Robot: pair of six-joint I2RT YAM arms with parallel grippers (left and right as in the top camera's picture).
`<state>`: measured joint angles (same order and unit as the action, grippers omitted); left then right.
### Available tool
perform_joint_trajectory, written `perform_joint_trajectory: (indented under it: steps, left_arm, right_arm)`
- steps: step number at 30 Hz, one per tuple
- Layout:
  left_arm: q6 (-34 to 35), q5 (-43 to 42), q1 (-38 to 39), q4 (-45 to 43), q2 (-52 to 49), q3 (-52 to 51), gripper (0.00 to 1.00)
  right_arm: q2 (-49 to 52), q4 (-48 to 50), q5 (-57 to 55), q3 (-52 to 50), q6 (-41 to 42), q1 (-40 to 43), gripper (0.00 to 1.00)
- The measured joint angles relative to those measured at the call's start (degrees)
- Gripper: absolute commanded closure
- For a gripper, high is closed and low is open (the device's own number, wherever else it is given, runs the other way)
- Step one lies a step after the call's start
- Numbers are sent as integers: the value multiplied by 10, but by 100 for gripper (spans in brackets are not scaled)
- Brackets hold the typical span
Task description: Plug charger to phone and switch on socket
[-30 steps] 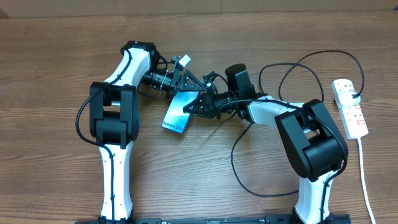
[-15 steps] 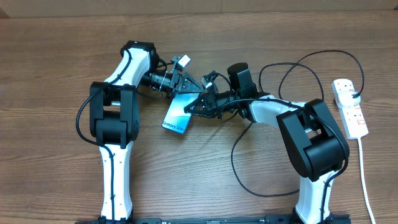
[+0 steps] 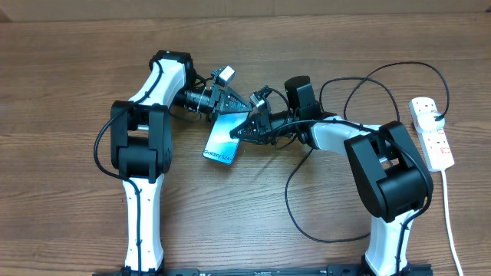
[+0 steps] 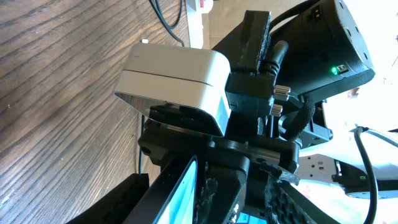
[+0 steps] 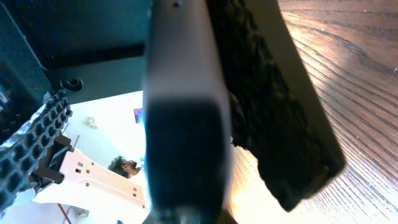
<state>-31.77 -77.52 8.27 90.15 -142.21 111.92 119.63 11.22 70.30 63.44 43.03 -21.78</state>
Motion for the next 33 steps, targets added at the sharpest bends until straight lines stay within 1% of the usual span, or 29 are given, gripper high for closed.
perform_joint_trajectory:
  steps: [9, 21, 27, 33]
  left_arm:
    - [-1, -6, 3, 1, 0, 0, 96]
    - [1, -36, 9, 6, 0, 2, 96]
    - [1, -37, 9, 12, 0, 7, 96]
    - [0, -38, 7, 20, 0, 7, 96]
  right_arm:
    - [0, -2, 11, 0, -3, 4, 96]
    - [0, 3, 35, 0, 0, 23, 96]
    - [0, 33, 38, -4, 21, 24, 96]
    - [0, 43, 38, -5, 35, 24, 96]
